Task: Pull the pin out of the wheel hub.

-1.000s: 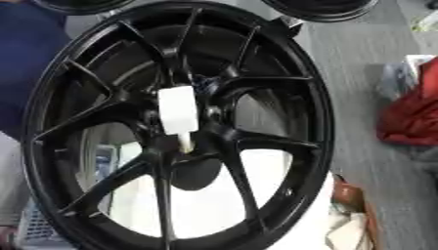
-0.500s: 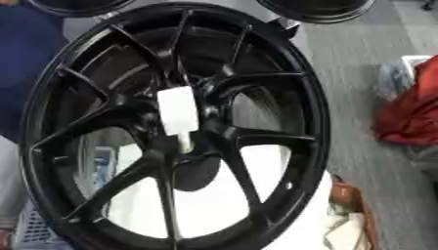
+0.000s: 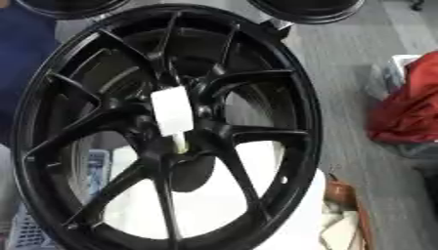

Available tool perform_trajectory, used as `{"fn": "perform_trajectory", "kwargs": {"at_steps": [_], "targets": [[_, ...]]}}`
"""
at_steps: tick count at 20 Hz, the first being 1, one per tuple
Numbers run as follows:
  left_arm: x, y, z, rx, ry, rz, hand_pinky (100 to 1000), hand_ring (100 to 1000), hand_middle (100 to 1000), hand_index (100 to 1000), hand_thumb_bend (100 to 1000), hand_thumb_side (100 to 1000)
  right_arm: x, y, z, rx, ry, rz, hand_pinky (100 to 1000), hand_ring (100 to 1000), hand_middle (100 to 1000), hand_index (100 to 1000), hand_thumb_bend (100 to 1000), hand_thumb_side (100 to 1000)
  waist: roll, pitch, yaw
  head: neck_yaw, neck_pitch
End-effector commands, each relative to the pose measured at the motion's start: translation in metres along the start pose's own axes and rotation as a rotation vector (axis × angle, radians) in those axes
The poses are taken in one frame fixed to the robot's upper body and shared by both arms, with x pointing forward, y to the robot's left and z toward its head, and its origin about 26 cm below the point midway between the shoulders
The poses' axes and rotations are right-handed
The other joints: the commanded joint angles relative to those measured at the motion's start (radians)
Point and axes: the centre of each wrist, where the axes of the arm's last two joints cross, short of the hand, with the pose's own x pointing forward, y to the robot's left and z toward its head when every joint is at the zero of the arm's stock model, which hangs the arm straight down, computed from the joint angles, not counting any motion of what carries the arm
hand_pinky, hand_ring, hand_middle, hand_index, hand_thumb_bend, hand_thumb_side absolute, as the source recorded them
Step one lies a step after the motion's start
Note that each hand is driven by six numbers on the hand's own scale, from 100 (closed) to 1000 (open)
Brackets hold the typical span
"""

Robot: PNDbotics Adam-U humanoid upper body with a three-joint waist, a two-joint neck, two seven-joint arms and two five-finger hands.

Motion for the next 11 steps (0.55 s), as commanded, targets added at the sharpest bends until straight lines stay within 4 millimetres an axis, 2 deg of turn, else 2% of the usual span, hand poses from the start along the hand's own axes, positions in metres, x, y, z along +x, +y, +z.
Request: {"fn": "perform_trajectory", "kwargs": {"at_steps": [1,11], "targets": [[0.010,0.018,0.006,0.035,-0.014,-0.027,740,705,685,774,240,828,0.018,-0.015,0.001,-0.018,-0.067,0.023,854,824,764,805,224,310,0.002,-0.033,0.003,-0.001,-0.013],[0.010,0.019,0.006,0.038,-0.018,-0.025,740,705,686,774,239,830,0.041,-0.010,-0.002,0.024,-0.152,0.024,850,812,750,795,200,324,-0.003,-0.033,0.013,0.005,-0.014]]}}
